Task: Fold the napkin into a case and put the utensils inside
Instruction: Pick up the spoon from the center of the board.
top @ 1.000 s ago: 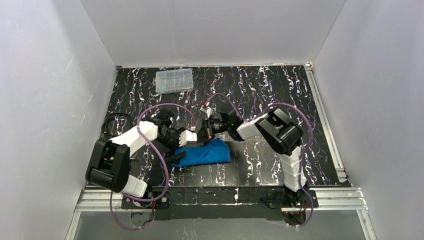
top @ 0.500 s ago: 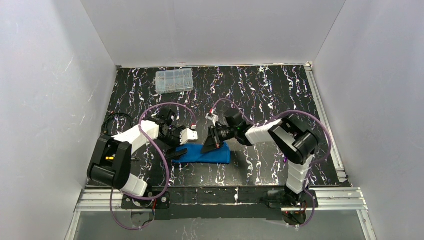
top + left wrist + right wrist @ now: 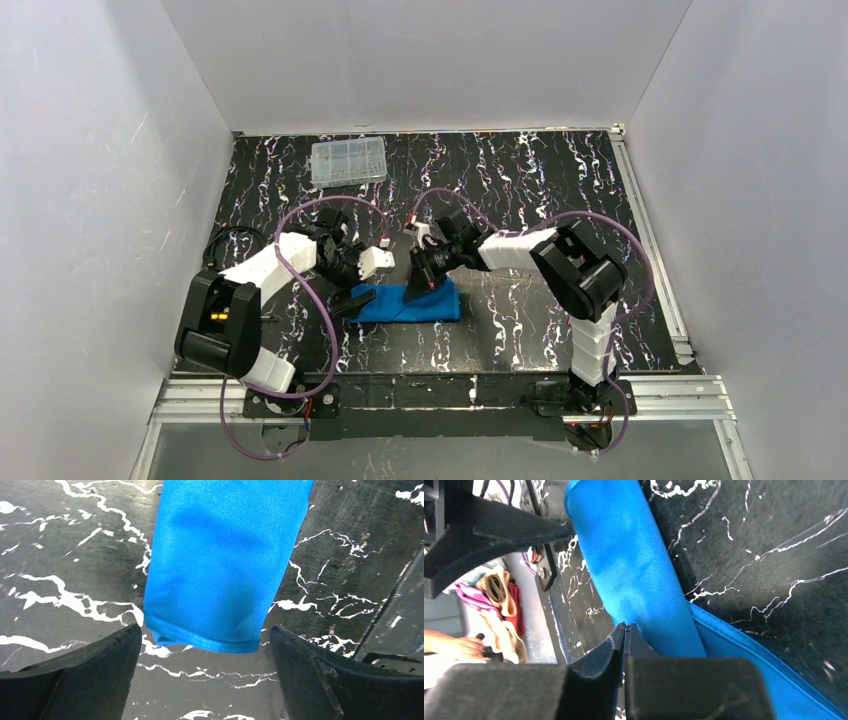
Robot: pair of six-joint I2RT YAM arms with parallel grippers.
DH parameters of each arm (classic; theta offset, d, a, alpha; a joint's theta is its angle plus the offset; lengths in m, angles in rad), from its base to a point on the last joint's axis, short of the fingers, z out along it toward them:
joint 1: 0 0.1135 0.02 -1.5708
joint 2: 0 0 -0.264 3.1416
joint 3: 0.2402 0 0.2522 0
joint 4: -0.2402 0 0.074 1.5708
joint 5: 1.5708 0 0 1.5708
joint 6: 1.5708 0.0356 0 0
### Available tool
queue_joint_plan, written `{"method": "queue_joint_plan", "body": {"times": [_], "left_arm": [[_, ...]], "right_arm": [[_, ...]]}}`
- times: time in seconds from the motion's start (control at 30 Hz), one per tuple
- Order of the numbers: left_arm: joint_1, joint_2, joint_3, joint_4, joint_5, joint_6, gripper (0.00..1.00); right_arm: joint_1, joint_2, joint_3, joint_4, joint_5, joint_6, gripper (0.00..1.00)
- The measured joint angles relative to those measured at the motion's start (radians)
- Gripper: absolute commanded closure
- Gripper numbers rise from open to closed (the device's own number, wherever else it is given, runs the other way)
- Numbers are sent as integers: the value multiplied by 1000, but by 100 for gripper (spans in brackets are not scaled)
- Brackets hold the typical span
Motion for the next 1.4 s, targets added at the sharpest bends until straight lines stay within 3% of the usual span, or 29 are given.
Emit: {"method": "queue_joint_plan", "body": {"times": [0.07,0.1,0.13,0.33,0.47,0.57,0.8,0.9,0.97,1.17,1.4], "left_arm": [[9,-11,31,-40,-1,-15,1],[15,-22,55,-68,-1,-22,1],[21,-37,77,-93,-1,-27,1],[61,-174,214,-223,-31,-58,1],[94,-319,243,-166,-120,-141,2],[130,-392,241,-84,-189,-211,12],[187,-230,389,-134,-151,-348,2],[191,-200,401,-175,-117,-406,2],[191,-194,402,-208,-100,-431,2],[191,-190,402,-247,-58,-464,1],[192,-140,409,-243,-25,-477,2]], "right_arm": [[-5,-40,45,-121,24,-54,45],[-7,-63,66,-174,39,-80,11],[-14,-93,89,-232,54,-113,3],[-131,-256,185,-481,211,-191,1],[-238,-356,247,-589,522,-176,1],[-283,-403,298,-665,692,-163,1],[-410,-423,266,-753,1015,-108,2],[-489,-419,201,-814,1065,-79,7],[-547,-419,159,-834,1073,-52,2],[-745,-483,-22,-850,1092,24,1],[-770,-493,-74,-840,1065,25,1]]}}
